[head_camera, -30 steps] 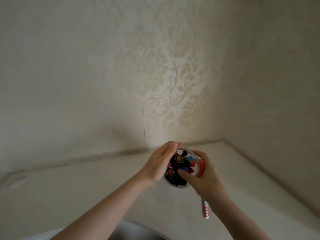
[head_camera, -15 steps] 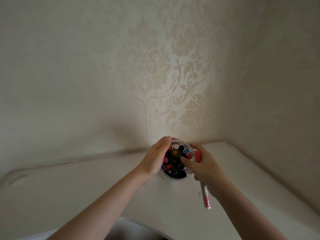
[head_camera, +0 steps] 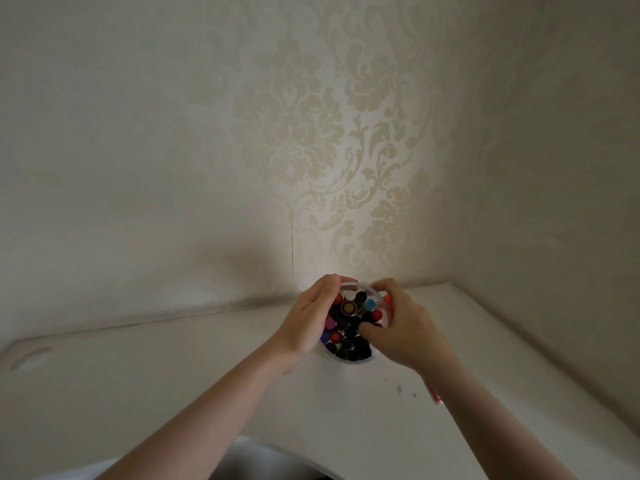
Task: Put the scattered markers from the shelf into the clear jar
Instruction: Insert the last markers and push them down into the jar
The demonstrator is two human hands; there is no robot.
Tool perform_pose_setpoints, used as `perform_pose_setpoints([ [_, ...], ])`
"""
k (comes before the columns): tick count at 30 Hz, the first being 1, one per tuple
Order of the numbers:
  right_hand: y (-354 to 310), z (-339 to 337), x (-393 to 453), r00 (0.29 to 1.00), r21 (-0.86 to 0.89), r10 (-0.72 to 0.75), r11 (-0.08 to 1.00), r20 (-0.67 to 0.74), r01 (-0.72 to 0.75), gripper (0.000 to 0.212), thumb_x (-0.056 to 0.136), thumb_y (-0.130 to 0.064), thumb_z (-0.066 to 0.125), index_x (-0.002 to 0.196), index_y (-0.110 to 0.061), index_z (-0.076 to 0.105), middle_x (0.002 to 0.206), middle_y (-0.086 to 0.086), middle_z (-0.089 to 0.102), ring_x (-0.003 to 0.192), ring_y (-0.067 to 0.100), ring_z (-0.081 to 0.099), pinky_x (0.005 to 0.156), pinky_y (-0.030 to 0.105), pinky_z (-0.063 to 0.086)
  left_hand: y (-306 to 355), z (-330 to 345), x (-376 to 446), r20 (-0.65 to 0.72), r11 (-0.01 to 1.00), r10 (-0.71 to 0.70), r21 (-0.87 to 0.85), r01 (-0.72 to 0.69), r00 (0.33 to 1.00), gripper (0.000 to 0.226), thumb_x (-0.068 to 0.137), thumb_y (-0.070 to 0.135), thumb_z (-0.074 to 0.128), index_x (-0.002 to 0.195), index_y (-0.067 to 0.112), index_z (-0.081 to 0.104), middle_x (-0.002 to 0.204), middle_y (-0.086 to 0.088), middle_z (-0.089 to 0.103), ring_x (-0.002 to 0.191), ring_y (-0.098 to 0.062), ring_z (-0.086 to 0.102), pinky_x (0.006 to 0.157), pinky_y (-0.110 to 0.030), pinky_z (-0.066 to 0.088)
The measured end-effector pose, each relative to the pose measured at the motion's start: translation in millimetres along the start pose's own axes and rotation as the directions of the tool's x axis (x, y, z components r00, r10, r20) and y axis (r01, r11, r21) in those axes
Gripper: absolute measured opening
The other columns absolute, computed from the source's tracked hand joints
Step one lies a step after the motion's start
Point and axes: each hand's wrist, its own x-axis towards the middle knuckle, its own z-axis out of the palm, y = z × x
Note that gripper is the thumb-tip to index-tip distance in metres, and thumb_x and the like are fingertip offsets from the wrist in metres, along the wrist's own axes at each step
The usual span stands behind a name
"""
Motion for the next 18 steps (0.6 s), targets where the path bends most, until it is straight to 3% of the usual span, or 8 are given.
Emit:
perform_pose_setpoints([
  [2, 0.4, 5.0, 0.7, 0.999, 0.044, 0.03, 0.999, -0.02, -0.029, 0.05, 0.067, -0.027, 0.07, 0.11, -0.032, 0.044, 0.089, -0.009, 0.058, 0.079, 0.006, 0.058, 0.063, 0.021, 0.049, 0.2, 0.0, -0.5, -0.002, 1.0, 0.009, 0.002, -0.009, 1.0, 0.041, 0.104, 0.042, 0.033, 0.113, 0.017, 0.065, 0.11, -0.005, 0.072, 0.105, -0.016, 0.068, 0.097, -0.042, 0.054],
  [5, 5.3, 5.4, 2.3, 0.996, 0.046, 0.042, 0.998, 0.072, -0.046, 0.06, 0.065, -0.025, 0.074, 0.116, -0.031, 0.043, 0.098, -0.004, 0.059, 0.085, 0.011, 0.059, 0.062, 0.018, 0.05, -0.2, -1.0, -1.4, -0.014, 1.0, 0.026, 0.008, -0.026, 1.0, 0.041, 0.104, 0.04, 0.033, 0.112, 0.016, 0.065, 0.11, -0.006, 0.072, 0.105, -0.017, 0.068, 0.095, -0.038, 0.054],
  [8, 3.0, -18.8, 0.1, 0.988, 0.255, 0.079, 0.961, 0.133, -0.112, 0.053, 0.069, -0.044, 0.077, 0.114, -0.031, 0.052, 0.099, -0.004, 0.065, 0.085, 0.013, 0.063, 0.07, 0.029, 0.054, -0.7, -2.2, -1.2, -0.025, 1.0, 0.014, 0.028, -0.013, 1.0, 0.039, 0.105, 0.039, 0.033, 0.11, 0.02, 0.067, 0.109, 0.0, 0.072, 0.105, -0.013, 0.067, 0.093, -0.031, 0.053],
  [9, -0.9, -31.2, -1.6, 0.997, 0.32, 0.063, 0.944, 0.047, -0.075, 0.044, 0.073, -0.05, 0.071, 0.109, -0.031, 0.055, 0.097, -0.004, 0.065, 0.081, 0.014, 0.064, 0.071, 0.034, 0.055, -0.2, -2.5, -0.8, -0.033, 0.999, 0.007, 0.034, -0.005, 0.999, 0.038, 0.105, 0.038, 0.033, 0.109, 0.021, 0.067, 0.108, 0.003, 0.072, 0.105, -0.01, 0.066, 0.093, -0.029, 0.052],
  [11, -13.2, -56.8, -4.6, 0.973, 0.428, 0.023, 0.9, -0.231, 0.081, 0.021, 0.09, -0.044, 0.053, 0.098, -0.026, 0.06, 0.084, -0.001, 0.06, 0.068, 0.015, 0.061, 0.069, 0.042, 0.052, 0.9, -2.8, 0.4, -0.041, 0.999, -0.01, 0.04, 0.011, 0.999, 0.034, 0.104, 0.038, 0.037, 0.107, 0.024, 0.068, 0.108, 0.006, 0.071, 0.104, -0.007, 0.066, 0.093, -0.029, 0.051],
  [13, -27.8, -74.0, -10.5, 0.911, 0.476, -0.036, 0.843, -0.411, 0.248, 0.027, 0.099, -0.035, 0.038, 0.091, -0.021, 0.06, 0.079, -0.001, 0.056, 0.071, 0.012, 0.059, 0.073, 0.031, 0.049, 3.0, -1.7, 1.7, -0.04, 0.998, -0.029, 0.055, 0.031, 0.999, 0.025, 0.099, 0.039, 0.047, 0.106, 0.028, 0.068, 0.108, 0.01, 0.07, 0.104, -0.005, 0.065, 0.092, -0.028, 0.052],
  [15, -39.6, -79.7, -18.0, 0.851, 0.29, -0.17, 0.892, -0.498, 0.348, 0.033, 0.099, -0.038, 0.032, 0.086, -0.021, 0.057, 0.078, -0.008, 0.055, 0.075, 0.005, 0.056, 0.072, 0.011, 0.042, 4.6, -0.3, 3.2, -0.044, 0.995, -0.017, 0.099, 0.021, 0.999, 0.014, 0.093, 0.034, 0.06, 0.104, 0.032, 0.069, 0.106, 0.015, 0.07, 0.103, -0.002, 0.064, 0.09, -0.024, 0.053],
  [18, -44.0, -72.6, -25.8, 0.833, 0.129, -0.249, 0.927, -0.494, 0.353, 0.033, 0.099, -0.038, 0.031, 0.081, -0.019, 0.051, 0.073, 0.0, 0.052, 0.067, 0.011, 0.05, 0.058, 0.015, 0.039, 5.8, 0.8, 5.0, -0.07, 0.992, -0.009, 0.123, 0.018, 0.998, 0.021, 0.088, 0.016, 0.064, 0.1, 0.031, 0.071, 0.101, 0.017, 0.07, 0.097, 0.001, 0.065, 0.081, -0.018, 0.052],
])
